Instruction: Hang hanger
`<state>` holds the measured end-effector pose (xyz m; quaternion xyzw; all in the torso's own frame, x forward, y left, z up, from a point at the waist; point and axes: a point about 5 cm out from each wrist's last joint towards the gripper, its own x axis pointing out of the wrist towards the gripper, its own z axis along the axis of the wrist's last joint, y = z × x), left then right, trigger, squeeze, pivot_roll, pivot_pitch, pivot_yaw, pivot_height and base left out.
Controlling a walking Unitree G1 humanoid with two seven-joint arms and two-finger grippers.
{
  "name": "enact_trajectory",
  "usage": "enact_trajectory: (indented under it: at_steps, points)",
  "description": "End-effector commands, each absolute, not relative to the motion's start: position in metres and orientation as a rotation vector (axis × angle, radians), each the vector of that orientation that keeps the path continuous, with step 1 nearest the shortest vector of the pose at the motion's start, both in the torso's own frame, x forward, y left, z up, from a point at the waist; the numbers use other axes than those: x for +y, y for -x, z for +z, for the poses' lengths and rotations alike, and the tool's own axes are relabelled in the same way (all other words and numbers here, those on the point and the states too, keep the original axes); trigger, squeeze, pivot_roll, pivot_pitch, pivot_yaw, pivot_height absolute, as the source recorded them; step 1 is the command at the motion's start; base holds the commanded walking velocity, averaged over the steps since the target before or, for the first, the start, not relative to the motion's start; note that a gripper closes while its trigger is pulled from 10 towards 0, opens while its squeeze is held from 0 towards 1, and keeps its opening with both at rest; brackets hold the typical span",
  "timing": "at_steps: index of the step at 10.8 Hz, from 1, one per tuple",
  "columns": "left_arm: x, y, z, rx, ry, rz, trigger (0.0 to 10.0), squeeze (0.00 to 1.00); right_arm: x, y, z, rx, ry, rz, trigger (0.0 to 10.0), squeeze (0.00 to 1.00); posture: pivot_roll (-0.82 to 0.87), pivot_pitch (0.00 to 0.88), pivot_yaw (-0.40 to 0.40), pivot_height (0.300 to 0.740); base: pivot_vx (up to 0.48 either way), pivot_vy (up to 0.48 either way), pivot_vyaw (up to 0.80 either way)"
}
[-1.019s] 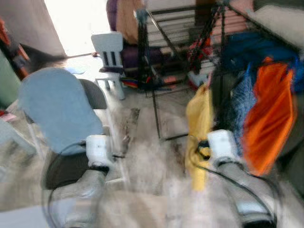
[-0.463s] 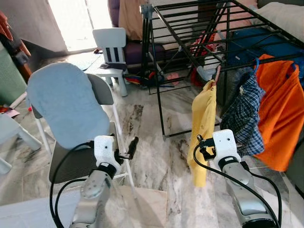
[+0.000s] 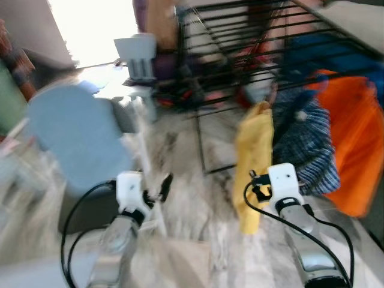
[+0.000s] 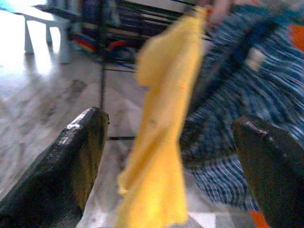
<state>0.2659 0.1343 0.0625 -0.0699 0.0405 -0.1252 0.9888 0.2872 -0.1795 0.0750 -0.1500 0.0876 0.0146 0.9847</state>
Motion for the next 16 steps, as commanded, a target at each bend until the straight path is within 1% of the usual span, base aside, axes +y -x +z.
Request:
enact_trajectory:
  at_steps: [1, 3, 7, 9, 16]
  points:
    - [0.1284, -0.2687, 0.0687, 0.057, 0.142, -0.281, 10.0, 0.0, -0.1839, -0.2876, 0.0779, 0.171, 0.307, 0.009, 10.0, 0.0, -0.28, 0.0, 0.063, 0.74, 0.469, 0.0, -0.8]
    - [0.1252, -0.2686, 0.0676, 0.064, 0.142, -0.293, 10.0, 0.0, -0.1842, -0.288, 0.0782, 0.171, 0.31, 0.008, 10.0, 0.0, -0.28, 0.0, 0.063, 0.74, 0.474, 0.0, -0.8]
    - [0.1236, -0.2683, 0.0663, 0.079, 0.165, -0.277, 10.0, 0.0, -0.1776, -0.2866, 0.0775, 0.164, 0.323, 0.055, 10.0, 0.0, -0.28, 0.0, 0.058, 0.74, 0.369, 0.0, 0.0]
    - [0.1214, -0.2666, 0.0599, 0.122, 0.161, -0.256, 10.0, 0.0, -0.1786, -0.2872, 0.0778, 0.164, 0.329, 0.055, 10.0, 0.0, -0.28, 0.0, 0.051, 0.74, 0.0, 0.0, 0.0]
    - [0.1292, -0.2713, 0.0678, 0.092, 0.13, -0.233, 10.0, 0.0, -0.1763, -0.2897, 0.0805, 0.153, 0.335, 0.079, 10.0, 0.0, -0.29, 0.0, 0.05, 0.74, 0.0, 0.0, 0.0]
